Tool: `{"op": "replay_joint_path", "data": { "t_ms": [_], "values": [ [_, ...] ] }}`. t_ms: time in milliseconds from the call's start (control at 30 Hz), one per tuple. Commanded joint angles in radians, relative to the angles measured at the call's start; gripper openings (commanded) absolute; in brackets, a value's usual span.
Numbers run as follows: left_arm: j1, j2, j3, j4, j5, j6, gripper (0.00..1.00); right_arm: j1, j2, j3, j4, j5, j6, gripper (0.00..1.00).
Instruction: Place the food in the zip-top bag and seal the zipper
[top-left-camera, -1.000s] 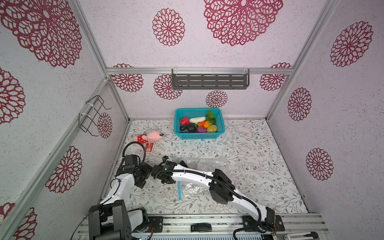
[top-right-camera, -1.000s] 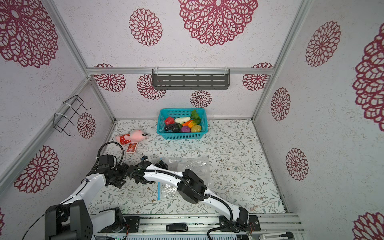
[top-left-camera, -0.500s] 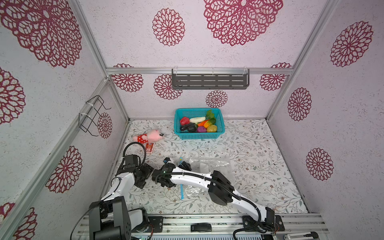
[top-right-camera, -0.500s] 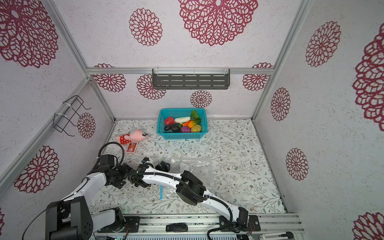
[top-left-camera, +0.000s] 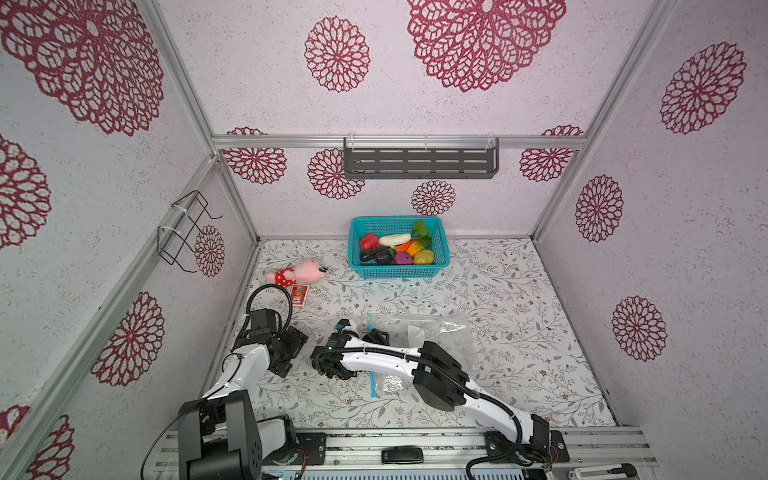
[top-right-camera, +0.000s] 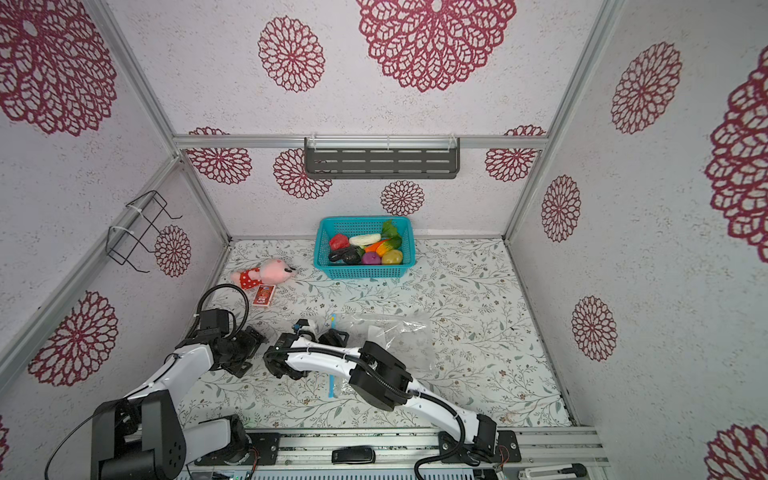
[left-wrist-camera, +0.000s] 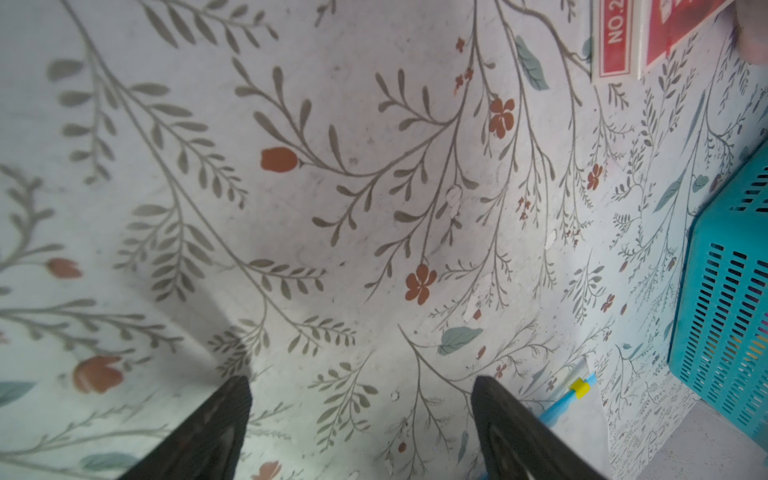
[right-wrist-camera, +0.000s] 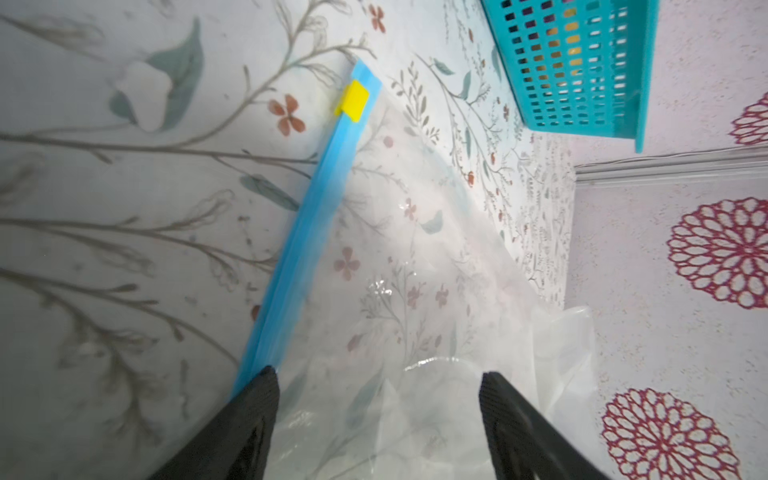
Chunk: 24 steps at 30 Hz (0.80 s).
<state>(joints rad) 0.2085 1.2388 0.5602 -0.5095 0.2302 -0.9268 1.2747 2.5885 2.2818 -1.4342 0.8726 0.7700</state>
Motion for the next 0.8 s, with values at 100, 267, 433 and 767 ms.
{"op": "replay_joint_path", "data": {
  "t_ms": [100,267,433,767],
  "values": [
    [0.008,0.013,0.02,0.04,0.027,0.018,0.88,-0.008,-0.046,0.006,-0.074,0.019,0.109,0.8],
    [-0.001,0.021,0.01,0.065,0.055,0.015,0.88,-0.021,-0.088,-0.031,-0.071,0.02,0.136,0.78],
    [-0.024,0.041,0.01,0.079,0.063,0.013,0.88,-0.044,-0.148,-0.123,-0.042,-0.027,0.165,0.71],
    [-0.081,0.092,0.039,0.096,0.051,0.004,0.88,-0.108,-0.37,-0.419,0.249,-0.217,0.08,0.52]
  ]
}}
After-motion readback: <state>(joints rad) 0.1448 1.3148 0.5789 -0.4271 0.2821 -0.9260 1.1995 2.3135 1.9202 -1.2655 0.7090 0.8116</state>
